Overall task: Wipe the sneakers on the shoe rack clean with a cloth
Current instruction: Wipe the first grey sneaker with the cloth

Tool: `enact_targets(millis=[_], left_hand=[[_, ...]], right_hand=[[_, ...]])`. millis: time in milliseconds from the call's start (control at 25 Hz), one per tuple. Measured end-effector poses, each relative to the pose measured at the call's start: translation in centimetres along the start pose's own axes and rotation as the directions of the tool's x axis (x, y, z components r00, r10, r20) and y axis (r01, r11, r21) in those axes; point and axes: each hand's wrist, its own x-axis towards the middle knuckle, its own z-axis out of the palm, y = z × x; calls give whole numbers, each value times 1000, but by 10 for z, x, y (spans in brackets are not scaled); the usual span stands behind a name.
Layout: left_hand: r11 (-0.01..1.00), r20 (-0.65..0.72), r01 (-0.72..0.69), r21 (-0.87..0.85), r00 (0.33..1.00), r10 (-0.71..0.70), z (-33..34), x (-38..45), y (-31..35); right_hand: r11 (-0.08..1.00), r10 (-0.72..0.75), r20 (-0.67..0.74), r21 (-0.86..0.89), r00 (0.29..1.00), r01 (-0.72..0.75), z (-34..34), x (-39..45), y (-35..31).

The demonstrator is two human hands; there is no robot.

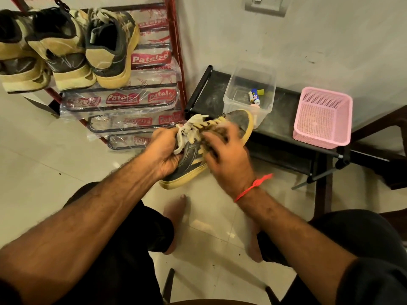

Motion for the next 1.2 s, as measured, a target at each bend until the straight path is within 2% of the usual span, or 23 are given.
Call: enact_targets(millis=[120,160,240,320,360,440,480,560,600,720,800,880,960,1040,1080,1200], left_hand=[[999,49,44,-32,998,-43,-6,-3,-1],[998,46,33,-58,998,-30,-8,-3,1],[981,55,6,-192,998,5,-12,0,5],[961,53,-11,-276,998,27,-14,7,8],[966,35,-13,-258,999,23,-14,10,9],[983,72,19,-180,997,-6,-10,7,8],[990,88,30,-136,996,-18,-6,4,8],[991,85,5,-134,996,6,-4,2,9],[984,94,-14,-177,995,31,-6,2,10],[946,96,-21,-322,994,55,-14,11,11],[975,73,-60,-216,994,77,-5,5,7],[991,168,-95,-91,980,110,9,-14,3],[991,252,-128,-35,959,132,18,-32,2],[988,298,-147,35,946,130,23,-42,0],[982,304,-169,86,943,135,24,-43,-3],[932,243,-288,221,941,233,27,-41,-11]], right_hand=[[978,-205,74,50,976,202,4,-14,-15],[980,-197,46,0,979,197,-1,-4,0],[997,-39,-86,-69,996,33,-17,21,34],[999,53,-120,7,991,-52,-19,20,39],[999,23,-93,33,995,-20,-12,9,23],[980,-176,-5,97,984,175,6,-22,-18],[952,-290,38,109,956,285,10,-32,-28],[906,-424,38,15,905,424,6,-22,-17],[922,-386,-19,-49,922,385,0,-10,-2],[994,-71,-175,-100,982,54,-27,27,40],[996,57,-191,-52,980,-68,-34,30,45],[998,63,-164,39,984,-57,-27,21,19],[989,-91,-94,106,991,101,-14,4,-12],[968,-242,-73,54,967,246,-10,3,-11],[972,-231,-92,12,969,233,-13,10,2],[997,61,-160,-30,985,-66,-31,30,43]])
